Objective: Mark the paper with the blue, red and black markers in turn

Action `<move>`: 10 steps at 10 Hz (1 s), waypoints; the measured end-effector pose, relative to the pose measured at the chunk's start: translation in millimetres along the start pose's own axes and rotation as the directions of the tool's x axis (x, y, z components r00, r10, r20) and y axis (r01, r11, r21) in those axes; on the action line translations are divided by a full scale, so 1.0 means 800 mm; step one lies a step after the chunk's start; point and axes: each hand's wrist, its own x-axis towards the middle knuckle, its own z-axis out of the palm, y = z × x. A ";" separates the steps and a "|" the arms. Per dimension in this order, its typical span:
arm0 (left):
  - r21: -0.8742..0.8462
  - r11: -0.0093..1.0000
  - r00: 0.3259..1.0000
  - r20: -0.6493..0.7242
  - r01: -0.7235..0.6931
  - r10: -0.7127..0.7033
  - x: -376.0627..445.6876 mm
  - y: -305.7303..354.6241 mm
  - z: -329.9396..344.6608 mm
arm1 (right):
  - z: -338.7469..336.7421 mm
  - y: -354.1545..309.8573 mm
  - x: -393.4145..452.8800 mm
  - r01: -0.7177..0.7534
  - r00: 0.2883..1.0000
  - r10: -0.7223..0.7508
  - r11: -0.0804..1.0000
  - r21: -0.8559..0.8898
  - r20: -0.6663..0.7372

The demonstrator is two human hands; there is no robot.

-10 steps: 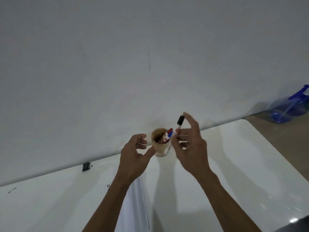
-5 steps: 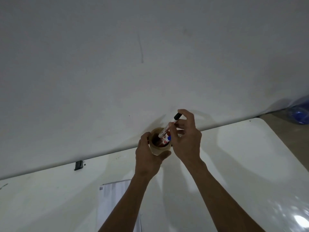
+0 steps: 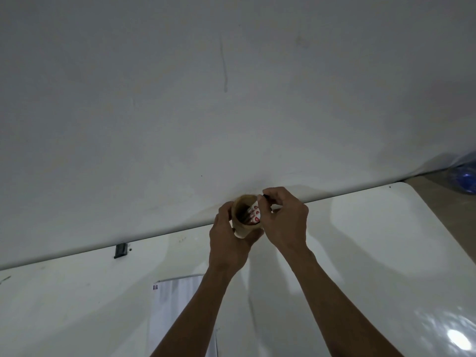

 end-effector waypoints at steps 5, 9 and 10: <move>0.048 0.998 0.999 0.011 0.038 -0.039 -0.001 0.000 0.002 | -0.018 -0.006 -0.003 -0.004 0.999 0.001 0.999 0.049 0.048; 0.132 0.991 0.994 -0.105 0.025 -0.011 -0.065 0.027 -0.062 | -0.061 -0.055 -0.061 0.034 0.996 -0.047 0.988 0.150 0.079; 0.142 0.990 0.989 -0.147 0.005 0.016 -0.107 0.031 -0.085 | -0.075 -0.070 -0.104 0.070 0.990 -0.087 0.986 0.152 0.108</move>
